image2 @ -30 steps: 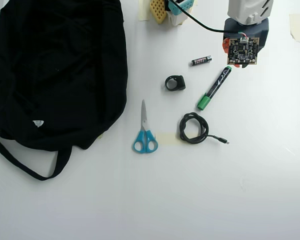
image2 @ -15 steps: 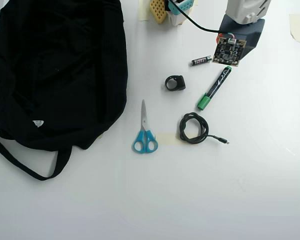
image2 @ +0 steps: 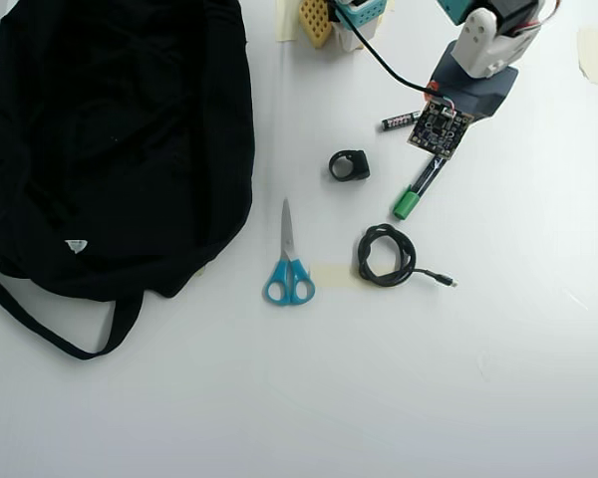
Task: Put the green marker into the black bag
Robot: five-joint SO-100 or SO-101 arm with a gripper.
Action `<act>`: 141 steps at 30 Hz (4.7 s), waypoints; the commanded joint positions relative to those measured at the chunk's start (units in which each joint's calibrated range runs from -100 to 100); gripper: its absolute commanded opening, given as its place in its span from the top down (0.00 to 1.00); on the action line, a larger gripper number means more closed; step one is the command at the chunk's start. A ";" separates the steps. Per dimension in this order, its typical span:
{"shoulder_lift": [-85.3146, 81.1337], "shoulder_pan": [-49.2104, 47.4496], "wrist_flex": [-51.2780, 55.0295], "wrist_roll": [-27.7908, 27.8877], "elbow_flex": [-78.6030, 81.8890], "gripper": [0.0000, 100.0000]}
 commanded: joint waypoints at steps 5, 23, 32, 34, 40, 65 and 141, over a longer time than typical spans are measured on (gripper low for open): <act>1.62 -3.73 -0.40 -1.07 -5.72 0.79; 10.33 -3.96 -0.40 -4.59 -7.69 0.76; 18.80 -3.13 -0.40 -1.34 -16.59 0.76; 21.21 -2.76 -0.40 -1.39 -16.68 0.76; 22.62 -2.31 -2.47 -1.49 -15.96 0.76; 24.94 -1.11 -13.06 -1.34 -8.23 0.74; 18.22 -1.19 -27.36 -1.75 9.74 0.98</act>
